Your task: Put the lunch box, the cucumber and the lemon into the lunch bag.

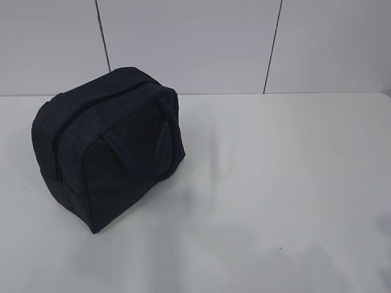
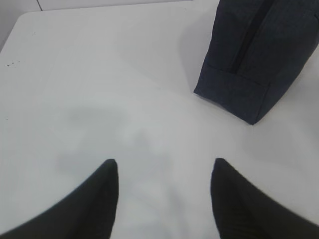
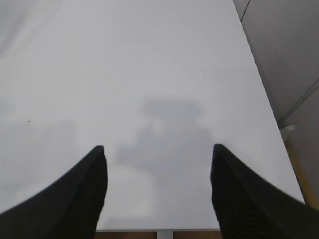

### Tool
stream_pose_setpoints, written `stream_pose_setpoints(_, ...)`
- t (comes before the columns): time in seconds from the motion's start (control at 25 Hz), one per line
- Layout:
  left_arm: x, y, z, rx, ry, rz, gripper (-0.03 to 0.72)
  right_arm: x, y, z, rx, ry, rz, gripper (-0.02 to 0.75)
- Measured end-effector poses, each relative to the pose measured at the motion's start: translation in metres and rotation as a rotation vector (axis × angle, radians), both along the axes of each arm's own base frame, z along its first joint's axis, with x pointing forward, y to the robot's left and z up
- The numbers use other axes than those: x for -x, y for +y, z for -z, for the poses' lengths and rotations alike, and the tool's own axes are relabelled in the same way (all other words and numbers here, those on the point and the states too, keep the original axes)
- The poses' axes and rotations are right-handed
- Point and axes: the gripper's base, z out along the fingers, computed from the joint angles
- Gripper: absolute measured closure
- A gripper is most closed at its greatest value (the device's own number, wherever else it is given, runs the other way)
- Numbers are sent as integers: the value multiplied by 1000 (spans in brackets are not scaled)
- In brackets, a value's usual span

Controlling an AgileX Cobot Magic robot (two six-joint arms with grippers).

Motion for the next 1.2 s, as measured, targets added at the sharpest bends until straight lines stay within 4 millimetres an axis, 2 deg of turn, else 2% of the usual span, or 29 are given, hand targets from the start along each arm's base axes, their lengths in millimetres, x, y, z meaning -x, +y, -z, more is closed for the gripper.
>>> stream_pose_setpoints(1.2, 0, 0, 0, 0, 0, 0, 256, 0, 0, 0, 0, -2, 0, 241)
